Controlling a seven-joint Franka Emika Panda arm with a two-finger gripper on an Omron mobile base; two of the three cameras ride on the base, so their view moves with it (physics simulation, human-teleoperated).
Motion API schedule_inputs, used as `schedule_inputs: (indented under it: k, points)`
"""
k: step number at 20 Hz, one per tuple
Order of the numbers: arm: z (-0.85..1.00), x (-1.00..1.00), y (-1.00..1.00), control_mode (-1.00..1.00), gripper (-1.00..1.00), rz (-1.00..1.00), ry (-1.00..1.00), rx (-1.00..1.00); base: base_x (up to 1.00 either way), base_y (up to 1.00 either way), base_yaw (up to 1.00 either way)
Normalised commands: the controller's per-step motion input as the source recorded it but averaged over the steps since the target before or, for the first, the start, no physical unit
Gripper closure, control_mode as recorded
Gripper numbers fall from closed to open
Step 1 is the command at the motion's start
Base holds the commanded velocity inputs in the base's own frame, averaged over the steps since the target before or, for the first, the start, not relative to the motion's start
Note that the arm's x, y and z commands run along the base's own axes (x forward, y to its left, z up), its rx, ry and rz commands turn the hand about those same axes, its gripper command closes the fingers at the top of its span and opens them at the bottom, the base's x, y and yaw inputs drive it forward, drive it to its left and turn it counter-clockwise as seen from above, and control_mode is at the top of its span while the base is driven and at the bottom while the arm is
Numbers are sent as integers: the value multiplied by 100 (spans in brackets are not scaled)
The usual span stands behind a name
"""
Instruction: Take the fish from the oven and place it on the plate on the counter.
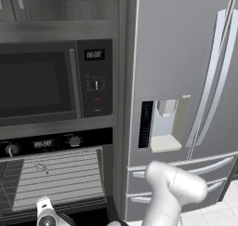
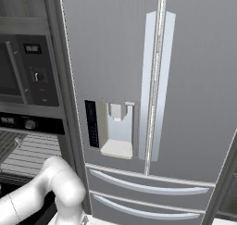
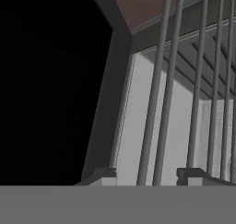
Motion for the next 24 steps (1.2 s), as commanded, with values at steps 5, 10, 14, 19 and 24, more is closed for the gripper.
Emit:
schedule_inputs:
  k: [5, 10, 14, 19, 24]
  points:
    - [-54, -100, 0, -100, 100, 0, 8, 4, 0, 0, 0]
    - [-54, -100, 0, -100, 100, 0, 7, 5, 0, 0, 0]
    - [-50, -100, 0, -100, 100, 0, 7, 6, 0, 0, 0]
    - [-31, -100, 0, -100, 100, 0, 4, 5, 0, 0, 0]
    - [32, -58, 0, -100, 100, 0, -19, 1, 0, 0, 0]
